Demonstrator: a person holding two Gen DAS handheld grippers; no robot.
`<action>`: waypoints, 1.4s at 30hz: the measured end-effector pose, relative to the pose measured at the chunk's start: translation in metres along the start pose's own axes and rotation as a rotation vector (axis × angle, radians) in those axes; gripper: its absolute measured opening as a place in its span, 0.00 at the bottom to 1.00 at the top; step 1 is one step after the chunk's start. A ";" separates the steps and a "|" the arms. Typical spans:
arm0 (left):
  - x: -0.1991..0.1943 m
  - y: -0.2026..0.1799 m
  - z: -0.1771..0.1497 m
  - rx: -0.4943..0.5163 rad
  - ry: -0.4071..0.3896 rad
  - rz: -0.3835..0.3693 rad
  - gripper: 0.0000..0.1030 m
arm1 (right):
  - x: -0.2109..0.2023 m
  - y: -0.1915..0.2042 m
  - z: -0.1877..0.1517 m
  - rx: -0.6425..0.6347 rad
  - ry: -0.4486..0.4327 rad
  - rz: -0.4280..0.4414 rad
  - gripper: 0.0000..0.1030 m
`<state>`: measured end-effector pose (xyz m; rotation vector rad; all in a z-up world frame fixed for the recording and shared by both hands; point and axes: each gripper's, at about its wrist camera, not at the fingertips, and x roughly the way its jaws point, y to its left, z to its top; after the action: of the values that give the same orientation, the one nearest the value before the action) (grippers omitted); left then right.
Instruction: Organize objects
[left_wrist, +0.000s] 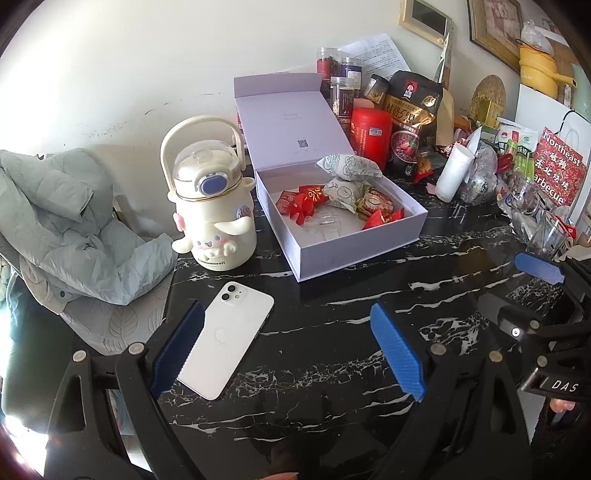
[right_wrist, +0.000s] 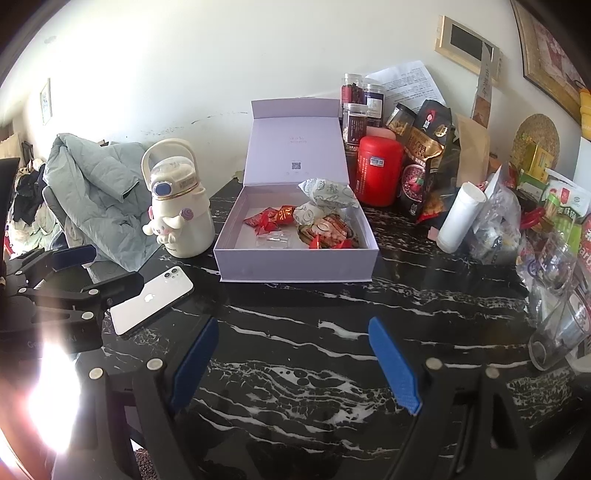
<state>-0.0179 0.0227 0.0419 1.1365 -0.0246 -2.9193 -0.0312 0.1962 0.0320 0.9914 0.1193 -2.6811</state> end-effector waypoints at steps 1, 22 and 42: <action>0.000 -0.001 0.000 0.000 0.004 -0.006 0.89 | 0.000 0.000 0.000 0.002 0.000 0.000 0.82; 0.006 -0.015 -0.001 0.033 0.021 -0.013 0.89 | 0.010 -0.008 -0.004 0.018 0.023 -0.003 0.83; 0.015 -0.019 -0.003 0.042 0.049 -0.015 0.89 | 0.014 -0.012 -0.005 0.019 0.030 -0.004 0.83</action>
<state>-0.0269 0.0411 0.0297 1.2186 -0.0783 -2.9165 -0.0412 0.2050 0.0189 1.0388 0.1026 -2.6762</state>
